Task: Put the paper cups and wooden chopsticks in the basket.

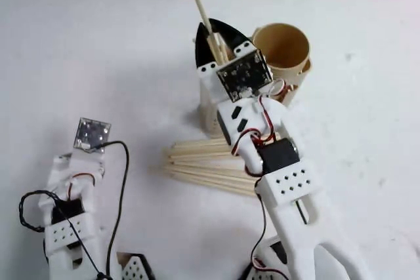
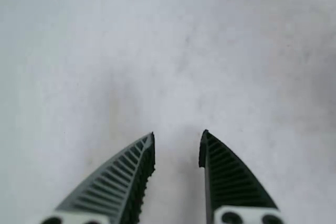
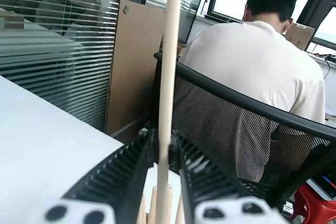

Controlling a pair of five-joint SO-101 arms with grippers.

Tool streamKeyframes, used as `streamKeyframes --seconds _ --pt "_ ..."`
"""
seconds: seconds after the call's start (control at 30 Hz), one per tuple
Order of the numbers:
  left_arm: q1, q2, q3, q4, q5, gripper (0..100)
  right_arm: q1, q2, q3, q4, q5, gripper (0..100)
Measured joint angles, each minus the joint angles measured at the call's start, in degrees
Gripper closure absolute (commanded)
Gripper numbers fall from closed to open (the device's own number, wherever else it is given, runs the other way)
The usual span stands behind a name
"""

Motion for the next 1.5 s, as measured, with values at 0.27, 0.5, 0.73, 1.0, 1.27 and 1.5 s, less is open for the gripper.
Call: streamKeyframes --seconds 0.27,0.5,0.73,1.0,1.27,1.5 --pt "0.0 0.0 0.0 0.0 0.0 85 -0.09 0.0 0.0 0.0 0.09 88.3" --pt "0.0 0.0 0.0 0.0 0.0 85 0.0 0.0 0.0 2.02 0.35 93.7" --pt "0.0 0.0 0.0 0.0 0.0 85 0.09 -3.69 0.0 15.03 0.53 97.4" --pt "0.0 0.0 0.0 0.0 0.0 85 -1.49 -20.92 -3.34 48.88 0.53 97.4" --pt "0.0 0.0 0.0 0.0 0.0 85 -7.56 -15.65 1.76 64.26 6.59 88.5" --pt "0.0 0.0 0.0 0.0 0.0 85 -14.15 -5.71 3.6 64.53 9.49 85.4"
